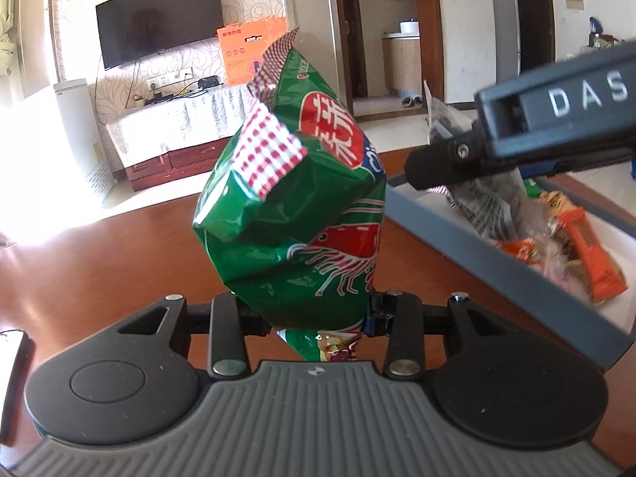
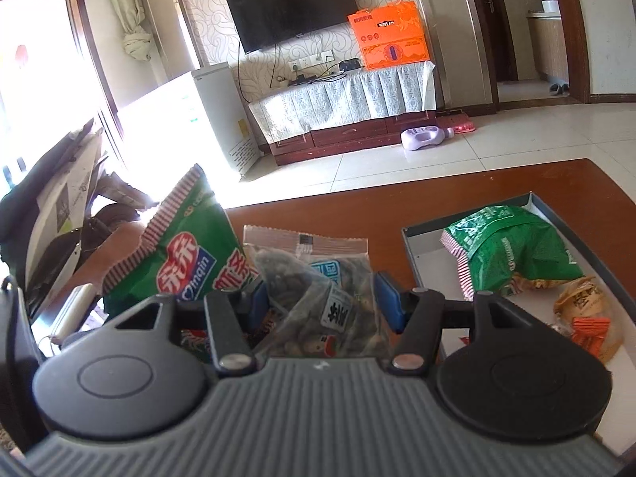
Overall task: Organize snacks
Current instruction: 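Hold the chip bag and nut bag over the box with both tools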
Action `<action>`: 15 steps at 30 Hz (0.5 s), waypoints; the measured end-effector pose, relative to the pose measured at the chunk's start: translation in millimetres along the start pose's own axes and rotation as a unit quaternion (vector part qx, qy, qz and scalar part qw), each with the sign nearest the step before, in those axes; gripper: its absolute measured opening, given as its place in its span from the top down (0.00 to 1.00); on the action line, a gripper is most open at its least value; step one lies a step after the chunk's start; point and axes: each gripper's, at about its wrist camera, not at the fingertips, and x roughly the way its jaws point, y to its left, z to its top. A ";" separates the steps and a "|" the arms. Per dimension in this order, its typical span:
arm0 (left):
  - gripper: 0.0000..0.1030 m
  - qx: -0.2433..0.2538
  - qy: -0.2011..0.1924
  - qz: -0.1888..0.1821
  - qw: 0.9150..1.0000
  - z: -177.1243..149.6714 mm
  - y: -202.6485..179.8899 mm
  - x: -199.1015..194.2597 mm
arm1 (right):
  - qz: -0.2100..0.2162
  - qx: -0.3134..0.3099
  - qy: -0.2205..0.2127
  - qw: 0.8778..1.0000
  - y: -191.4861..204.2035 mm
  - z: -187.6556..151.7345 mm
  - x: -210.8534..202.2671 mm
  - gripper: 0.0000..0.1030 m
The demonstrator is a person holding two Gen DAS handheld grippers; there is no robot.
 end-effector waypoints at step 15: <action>0.57 0.002 0.000 -0.023 1.000 7.5 -4.3 9.7 | -0.016 -0.004 -0.022 1.000 -21.3 3.5 -29.4 0.43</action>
